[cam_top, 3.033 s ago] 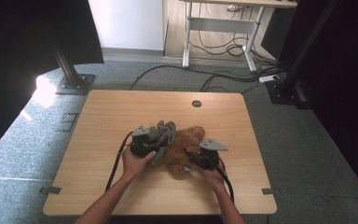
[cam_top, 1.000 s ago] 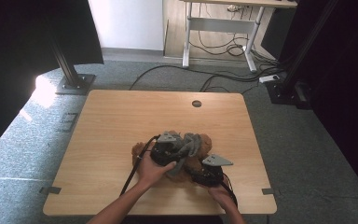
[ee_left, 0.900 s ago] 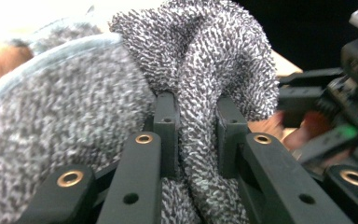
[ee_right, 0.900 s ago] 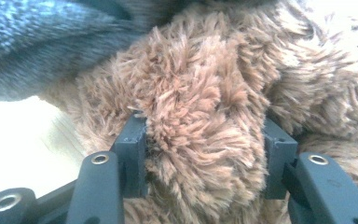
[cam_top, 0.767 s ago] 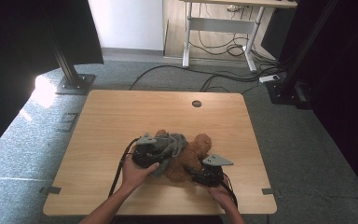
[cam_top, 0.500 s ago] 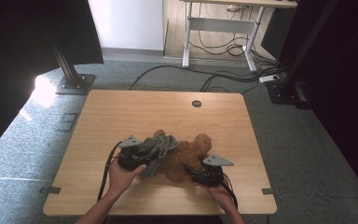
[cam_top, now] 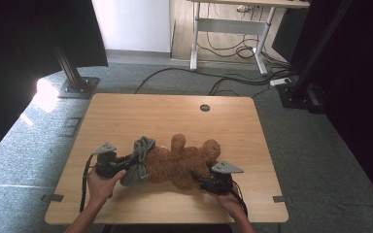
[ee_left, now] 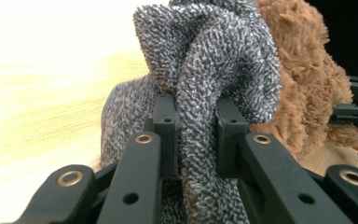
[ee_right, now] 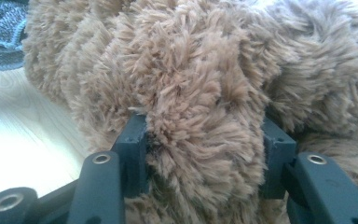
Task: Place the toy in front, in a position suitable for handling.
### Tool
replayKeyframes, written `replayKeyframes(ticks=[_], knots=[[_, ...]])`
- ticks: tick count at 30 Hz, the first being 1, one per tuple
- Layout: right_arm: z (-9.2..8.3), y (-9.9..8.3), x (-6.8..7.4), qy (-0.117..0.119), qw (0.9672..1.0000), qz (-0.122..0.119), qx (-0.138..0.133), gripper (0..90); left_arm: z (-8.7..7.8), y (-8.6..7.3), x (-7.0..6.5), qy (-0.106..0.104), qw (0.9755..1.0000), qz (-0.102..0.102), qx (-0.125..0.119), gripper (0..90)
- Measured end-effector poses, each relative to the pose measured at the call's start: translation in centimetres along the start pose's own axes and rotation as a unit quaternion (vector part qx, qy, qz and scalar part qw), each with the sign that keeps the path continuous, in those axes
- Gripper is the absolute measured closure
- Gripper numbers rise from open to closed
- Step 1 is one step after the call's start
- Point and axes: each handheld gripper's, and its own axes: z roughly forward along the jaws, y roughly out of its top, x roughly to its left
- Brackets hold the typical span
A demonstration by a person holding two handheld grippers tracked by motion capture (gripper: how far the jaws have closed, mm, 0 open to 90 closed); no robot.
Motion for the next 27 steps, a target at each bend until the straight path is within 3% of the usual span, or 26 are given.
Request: replayKeyframes(ticks=[4, 10, 14, 19, 22, 24, 27], knots=[[0.0, 0.0, 0.0, 0.000, 1.0000, 0.000, -0.001, 48.0, -0.2, 0.7, -0.8, -0.013, 0.9998, 0.004, -0.016, 74.3], [0.0, 0.0, 0.1, -0.003, 1.0000, -0.001, -0.003, 48.2, 1.0, 3.3, -5.1, -0.060, 0.9970, 0.036, -0.031, 74.2], [0.1, 0.0, 0.3, -0.004, 1.0000, -0.003, -0.003, 48.2, 4.2, 5.4, -9.5, -0.091, 0.9927, 0.076, -0.019, 74.2], [0.0, 0.0, 0.2, -0.003, 1.0000, -0.006, -0.003, 48.2, 9.9, 7.3, -13.4, -0.092, 0.9891, 0.110, 0.033, 74.1], [0.0, -0.1, 0.2, -0.003, 1.0000, -0.008, -0.004, 48.2, 13.2, 7.7, -14.2, -0.077, 0.9878, 0.113, 0.074, 73.9], [0.0, -0.1, 0.3, -0.004, 0.9999, -0.011, -0.004, 48.2, 14.6, 7.4, -14.0, -0.069, 0.9874, 0.103, 0.098, 73.9], [0.0, -0.2, 0.2, -0.004, 0.9999, -0.012, -0.003, 48.2, 15.0, 7.0, -13.3, -0.069, 0.9886, 0.090, 0.099, 74.0]])
